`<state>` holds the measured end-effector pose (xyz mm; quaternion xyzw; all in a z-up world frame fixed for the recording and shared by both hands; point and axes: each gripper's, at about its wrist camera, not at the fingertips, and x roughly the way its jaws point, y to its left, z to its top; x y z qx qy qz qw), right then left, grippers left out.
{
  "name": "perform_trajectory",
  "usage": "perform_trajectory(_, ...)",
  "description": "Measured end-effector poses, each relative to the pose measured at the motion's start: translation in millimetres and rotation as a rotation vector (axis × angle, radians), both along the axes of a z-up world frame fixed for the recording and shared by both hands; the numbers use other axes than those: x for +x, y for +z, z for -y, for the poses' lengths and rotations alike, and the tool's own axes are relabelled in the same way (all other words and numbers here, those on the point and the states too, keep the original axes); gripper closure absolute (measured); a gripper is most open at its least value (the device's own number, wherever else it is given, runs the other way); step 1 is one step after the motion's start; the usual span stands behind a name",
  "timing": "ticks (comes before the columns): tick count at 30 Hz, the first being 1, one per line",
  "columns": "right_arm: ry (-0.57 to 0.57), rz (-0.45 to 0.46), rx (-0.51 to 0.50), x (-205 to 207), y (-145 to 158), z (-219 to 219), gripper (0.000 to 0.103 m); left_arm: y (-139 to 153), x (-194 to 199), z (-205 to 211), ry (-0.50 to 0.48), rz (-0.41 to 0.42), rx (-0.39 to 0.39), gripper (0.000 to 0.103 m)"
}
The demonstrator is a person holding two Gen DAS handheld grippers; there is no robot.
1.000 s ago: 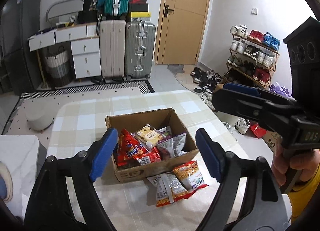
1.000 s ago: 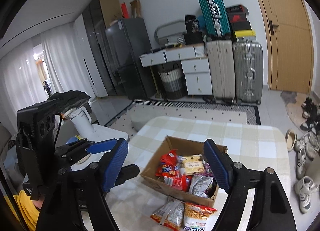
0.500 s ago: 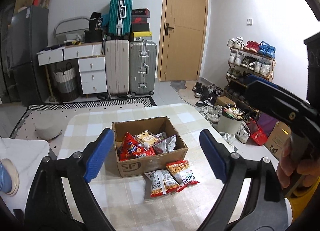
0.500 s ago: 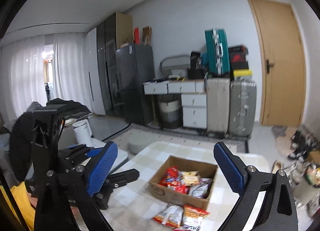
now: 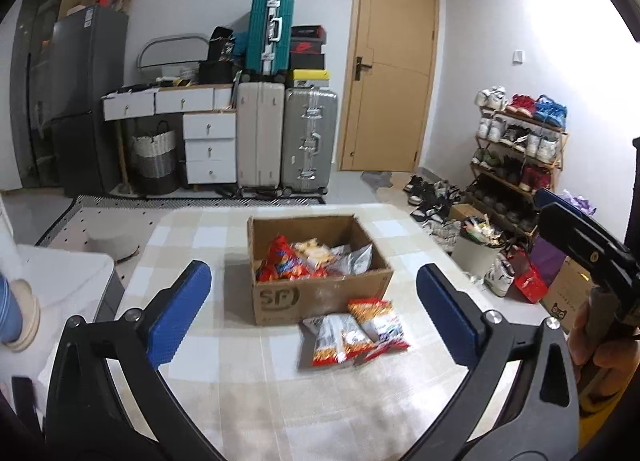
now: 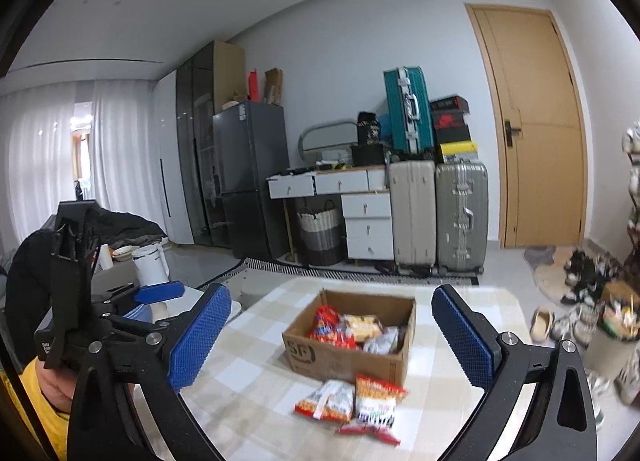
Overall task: Organize snacks
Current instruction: 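Move both open tools back toward the two noodle-snack bags on the table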
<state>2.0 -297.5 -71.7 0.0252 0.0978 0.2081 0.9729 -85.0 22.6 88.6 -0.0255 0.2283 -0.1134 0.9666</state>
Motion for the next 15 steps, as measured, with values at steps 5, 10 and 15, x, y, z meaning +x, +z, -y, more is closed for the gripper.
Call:
perform_trajectory(5,-0.029,-0.084,0.041,14.8,-37.9,12.7,0.001,-50.8,14.7,3.8,0.008,-0.096,0.015,0.0)
perform_trajectory(10,-0.046,-0.159,0.053,34.1,-67.6,14.7,0.001,-95.8,38.3,13.7,0.01,-0.175,0.025,0.0)
perform_trajectory(15,-0.061,-0.226,0.07,56.2,-94.7,19.6,0.001,-129.5,64.4,25.1,0.009,-0.225,0.045,0.0)
